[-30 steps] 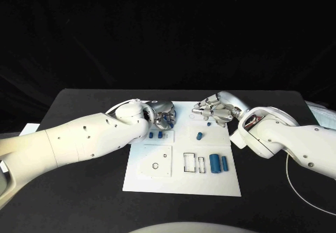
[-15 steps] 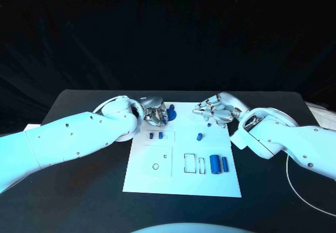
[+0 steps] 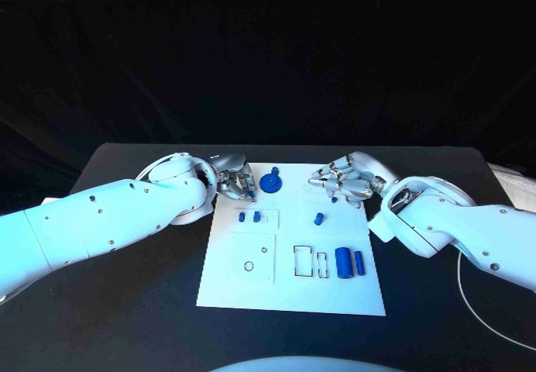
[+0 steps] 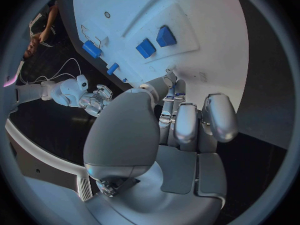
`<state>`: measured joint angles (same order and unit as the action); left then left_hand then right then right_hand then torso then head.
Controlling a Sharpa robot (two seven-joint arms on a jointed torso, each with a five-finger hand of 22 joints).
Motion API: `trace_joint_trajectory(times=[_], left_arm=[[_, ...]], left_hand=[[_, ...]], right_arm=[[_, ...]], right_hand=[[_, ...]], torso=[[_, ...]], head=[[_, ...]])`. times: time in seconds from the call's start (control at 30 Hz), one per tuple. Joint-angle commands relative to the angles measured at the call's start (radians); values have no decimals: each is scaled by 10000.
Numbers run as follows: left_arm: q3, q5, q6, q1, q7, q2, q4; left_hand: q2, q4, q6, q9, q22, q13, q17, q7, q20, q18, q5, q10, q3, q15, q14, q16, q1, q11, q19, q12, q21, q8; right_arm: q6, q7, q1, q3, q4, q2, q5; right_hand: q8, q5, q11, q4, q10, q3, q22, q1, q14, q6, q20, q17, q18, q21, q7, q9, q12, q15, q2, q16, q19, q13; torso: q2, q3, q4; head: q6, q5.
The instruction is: Assemble the parts on the task board
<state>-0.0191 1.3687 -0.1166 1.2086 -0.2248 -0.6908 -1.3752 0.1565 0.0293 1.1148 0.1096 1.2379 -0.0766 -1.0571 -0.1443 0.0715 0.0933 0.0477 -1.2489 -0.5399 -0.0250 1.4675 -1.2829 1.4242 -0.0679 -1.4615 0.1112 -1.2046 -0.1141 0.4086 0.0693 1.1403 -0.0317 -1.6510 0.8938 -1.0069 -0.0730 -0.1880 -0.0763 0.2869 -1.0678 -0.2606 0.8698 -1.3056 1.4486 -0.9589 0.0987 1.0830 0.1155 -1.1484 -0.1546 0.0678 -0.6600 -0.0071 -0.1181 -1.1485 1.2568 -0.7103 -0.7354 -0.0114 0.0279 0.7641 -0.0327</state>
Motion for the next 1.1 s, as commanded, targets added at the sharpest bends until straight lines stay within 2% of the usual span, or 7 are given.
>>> trace_joint_trajectory(times=[0.03,0.37,0.5,0.63,0.9,1.1], left_arm=[[-8,-176,209,6,135,-9,-34],[-4,-202,386,5,206,-52,-136],[1,-217,497,5,253,-47,-92],[7,-222,597,5,288,-25,-50],[22,-225,922,4,269,47,46],[26,-229,1032,5,271,139,143]], left_hand=[[-7,-41,61,-10,3,-1,17,-4,82,-85,12,-65,-8,67,172,-28,-90,-8,-1,-44,-27,37],[-10,-39,89,-11,-6,-8,64,9,80,-80,11,-99,2,59,165,-12,-128,6,5,-52,-13,38],[-2,-37,100,-12,-13,-10,84,14,79,-76,9,-113,15,55,161,-6,-153,10,9,-59,-2,41],[-3,-37,103,-12,-12,-11,81,15,79,-77,9,-117,16,54,161,-8,-156,11,9,-60,-3,41],[3,-30,108,-13,-6,-12,74,20,77,-78,9,-123,23,52,162,-15,-163,15,9,-66,-8,44],[14,-27,117,-14,-4,-14,77,23,76,-77,4,-133,40,49,160,-18,-185,18,13,-72,-6,47]], right_arm=[[-99,-118,-15,0,5,-15,15],[-111,-111,-20,0,12,-20,17],[-104,-110,-20,0,9,-24,17],[-101,-110,-20,0,5,-29,17],[-117,-108,-20,0,5,-48,18],[-136,-97,-20,0,16,-83,21]], right_hand=[[-11,-27,15,6,7,-65,-10,-100,-82,8,-3,-10,185,50,-49,6,42,16,-18,60,-43,10],[-11,-27,15,6,7,-65,-10,-100,-82,8,-3,-10,185,50,-49,6,42,16,-18,60,-43,10],[-11,-38,15,5,5,-69,-45,-105,-84,8,-4,-29,191,76,-49,6,45,16,-28,82,-52,26],[-11,-38,15,5,5,-69,-45,-105,-84,8,-4,-29,191,76,-49,6,45,16,-28,82,-52,26],[-11,-38,15,5,5,-69,-45,-105,-84,8,-4,-29,191,76,-49,6,45,16,-28,82,-52,26],[-11,-38,15,5,5,-69,-45,-105,-84,8,-4,-29,191,76,-49,6,45,16,-28,82,-52,26]], torso=[[-4,-5,-9],[-3,-4,5],[10,-15,9],[2,0,-1],[2,-7,-11],[-14,3,-16]], head=[[10,-11],[39,-21],[37,-57],[36,-58],[9,-57],[17,-38]])
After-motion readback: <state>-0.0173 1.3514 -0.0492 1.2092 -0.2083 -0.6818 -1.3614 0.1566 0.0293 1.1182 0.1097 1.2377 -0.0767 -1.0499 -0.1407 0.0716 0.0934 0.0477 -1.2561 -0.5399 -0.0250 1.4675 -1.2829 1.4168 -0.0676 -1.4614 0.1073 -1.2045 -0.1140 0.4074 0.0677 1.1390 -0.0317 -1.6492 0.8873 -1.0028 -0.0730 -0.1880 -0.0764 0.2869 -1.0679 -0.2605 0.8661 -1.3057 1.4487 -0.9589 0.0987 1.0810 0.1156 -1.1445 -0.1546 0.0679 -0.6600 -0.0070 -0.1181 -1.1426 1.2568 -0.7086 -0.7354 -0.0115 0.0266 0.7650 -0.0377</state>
